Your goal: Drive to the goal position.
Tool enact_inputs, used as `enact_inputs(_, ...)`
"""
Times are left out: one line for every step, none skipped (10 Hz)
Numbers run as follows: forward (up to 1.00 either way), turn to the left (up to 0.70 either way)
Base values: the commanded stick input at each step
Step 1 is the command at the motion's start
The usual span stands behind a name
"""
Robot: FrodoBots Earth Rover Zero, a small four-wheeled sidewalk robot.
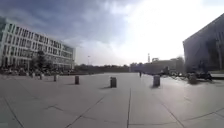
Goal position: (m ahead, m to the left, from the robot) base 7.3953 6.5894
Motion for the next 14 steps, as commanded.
enact_inputs(0.00, -0.70)
enact_inputs(0.00, -0.70)
enact_inputs(0.00, -0.70)
enact_inputs(0.00, -0.70)
enact_inputs(0.00, -0.70)
enact_inputs(0.00, -0.70)
enact_inputs(0.00, -0.70)
enact_inputs(0.00, -0.70)
enact_inputs(0.00, -0.70)
enact_inputs(0.00, -0.70)
enact_inputs(0.00, -0.70)
enact_inputs(0.00, -0.70)
enact_inputs(0.00, -0.70)
enact_inputs(0.00, -0.70)
